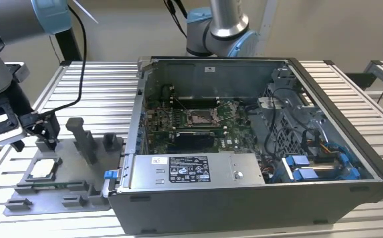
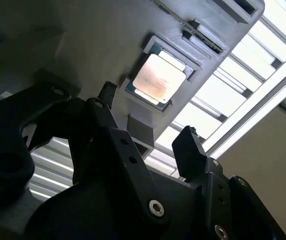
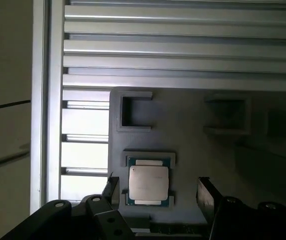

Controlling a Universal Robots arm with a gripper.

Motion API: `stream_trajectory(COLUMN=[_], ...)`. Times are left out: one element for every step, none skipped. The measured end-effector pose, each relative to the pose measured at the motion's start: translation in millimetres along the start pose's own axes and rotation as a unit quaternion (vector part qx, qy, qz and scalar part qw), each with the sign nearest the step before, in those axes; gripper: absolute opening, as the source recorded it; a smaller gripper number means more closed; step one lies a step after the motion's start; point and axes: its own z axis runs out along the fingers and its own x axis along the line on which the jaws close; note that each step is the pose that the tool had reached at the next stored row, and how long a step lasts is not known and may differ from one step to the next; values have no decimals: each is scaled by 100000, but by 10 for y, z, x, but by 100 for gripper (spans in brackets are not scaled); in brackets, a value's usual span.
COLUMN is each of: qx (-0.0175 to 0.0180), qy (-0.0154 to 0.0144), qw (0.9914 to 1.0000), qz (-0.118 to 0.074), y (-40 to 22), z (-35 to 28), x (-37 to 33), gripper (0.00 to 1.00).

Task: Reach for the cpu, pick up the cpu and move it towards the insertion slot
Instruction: 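Pick up the cpu and move it towards the insertion slot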

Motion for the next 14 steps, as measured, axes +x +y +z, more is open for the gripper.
stream_trajectory(qx=[3, -1, -1, -7, -4, 2, -5, -2, 0, -3, -3, -1, 5, -2], qy=[6, 2, 2, -2, 1, 10, 1, 1, 2, -1, -2, 2, 11, 0], qw=[100000, 100000, 100000, 100000, 100000, 100000, 100000, 100000, 100000, 100000, 100000, 100000, 100000, 100000], qz=[3, 3, 3, 0, 4, 6, 14, 17, 16, 8, 10, 16, 13, 11], y=[0, -1, -2, -4, -9, -16, -20, -24, -29, -35, -40, -44, -50, -53], z=[4, 10, 14, 21, 28, 34, 43, 52, 62, 71, 81, 91, 99, 109], x=[3, 5, 6, 7, 8, 9, 9, 10, 10, 10, 12, 14, 16, 18], gripper=[100, 100, 100, 100, 100, 100, 100, 100, 100, 100, 100, 100, 100, 100])
